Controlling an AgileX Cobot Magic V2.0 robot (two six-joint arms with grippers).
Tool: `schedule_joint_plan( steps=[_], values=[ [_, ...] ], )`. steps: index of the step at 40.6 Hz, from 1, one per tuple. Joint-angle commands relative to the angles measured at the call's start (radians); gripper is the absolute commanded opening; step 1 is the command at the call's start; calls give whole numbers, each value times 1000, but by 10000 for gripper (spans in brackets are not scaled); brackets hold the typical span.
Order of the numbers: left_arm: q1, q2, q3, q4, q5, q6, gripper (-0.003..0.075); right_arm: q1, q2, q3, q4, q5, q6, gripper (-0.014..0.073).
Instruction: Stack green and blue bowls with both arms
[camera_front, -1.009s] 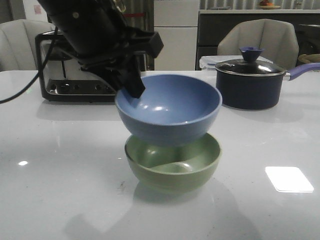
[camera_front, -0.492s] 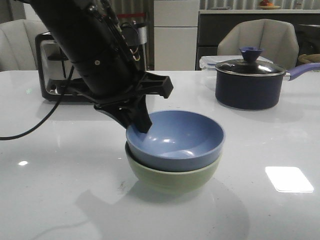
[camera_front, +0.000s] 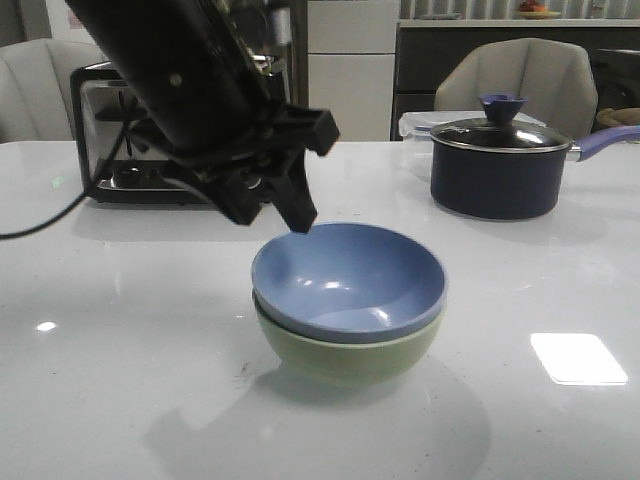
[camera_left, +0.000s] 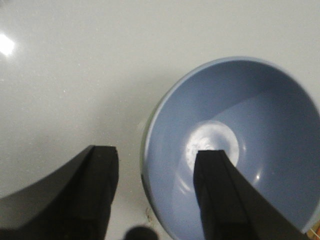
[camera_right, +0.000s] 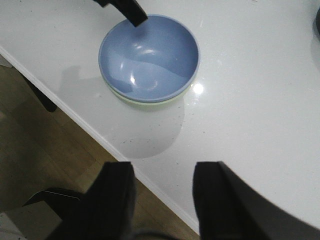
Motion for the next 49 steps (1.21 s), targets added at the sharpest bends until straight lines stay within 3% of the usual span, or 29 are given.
schedule_joint_plan(
  steps=[1,18,43,49],
  values=[
    [-4,-131,-27,51,-1,12,422,-1,-3,-24,7,-63,-12,403],
    [-4,-525,189,204,14,12,422,-1,-3,-24,7,-63,-12,403],
    [-4,-1012,571,213,9,12,419,-1,-2,-24,7,-61,-12,402],
    [-4,-1025,587,213,9,12,315,-1,-2,-24,7,-61,-12,295]
  ],
)
